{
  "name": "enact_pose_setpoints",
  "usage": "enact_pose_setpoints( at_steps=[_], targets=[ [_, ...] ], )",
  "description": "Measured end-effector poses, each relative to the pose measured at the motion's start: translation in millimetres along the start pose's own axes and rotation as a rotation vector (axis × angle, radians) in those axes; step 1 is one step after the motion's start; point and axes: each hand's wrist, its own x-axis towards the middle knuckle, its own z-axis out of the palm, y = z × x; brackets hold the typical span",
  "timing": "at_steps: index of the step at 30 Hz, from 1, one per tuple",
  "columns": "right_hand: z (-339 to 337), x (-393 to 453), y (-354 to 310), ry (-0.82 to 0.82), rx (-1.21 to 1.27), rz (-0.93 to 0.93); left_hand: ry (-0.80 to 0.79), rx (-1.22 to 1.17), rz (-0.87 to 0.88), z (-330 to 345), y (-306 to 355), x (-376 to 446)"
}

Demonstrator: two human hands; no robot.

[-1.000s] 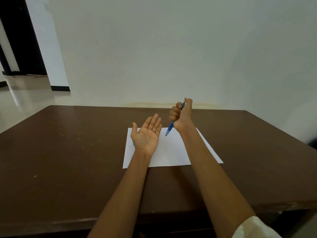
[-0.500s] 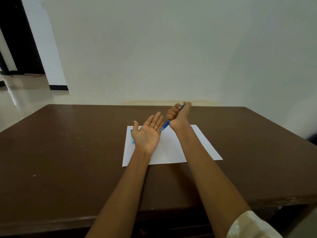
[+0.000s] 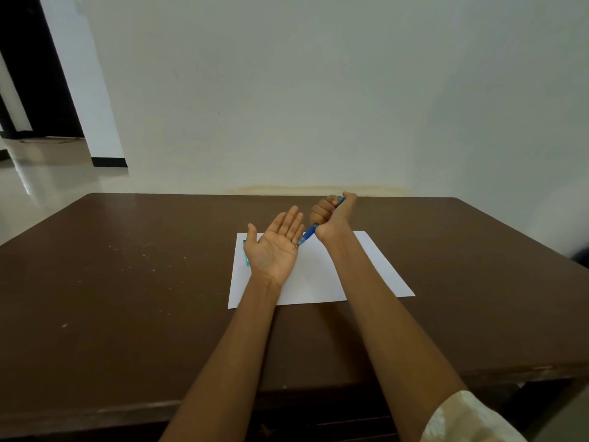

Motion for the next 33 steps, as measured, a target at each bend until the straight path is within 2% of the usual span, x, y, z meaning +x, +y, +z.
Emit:
enact_pose_setpoints(
  at_steps=[6,10,14,18,23,26,33],
  targets=[
    [1,-4,0,-0.005,-0.005,0.01,-0.009,-0.012,-0.002,0,0,0],
    [0,-3,-3,-0.09,0.024,0.064,-0.01,-0.017,0.008,2,1,-1],
    [-2,-2,-10,-0.143,-0.123,0.099,-0.011,0.031,0.044,2,1,0],
    [-5,-4,-20,-0.166,-0.411,0.129,0.025,0.287,0.107,5,-2,3],
    [-3,-8,-27,-0.149,-0.972,-0.01,0.149,0.729,0.208,10,-8,6],
    [-7,-6,-20,-0.105,-1.062,-0.037,0.242,0.874,0.237,9,-7,7],
    [-12,-3,1,-0.035,-1.225,0.054,0.251,1.103,0.112,14,-14,16]
  ],
)
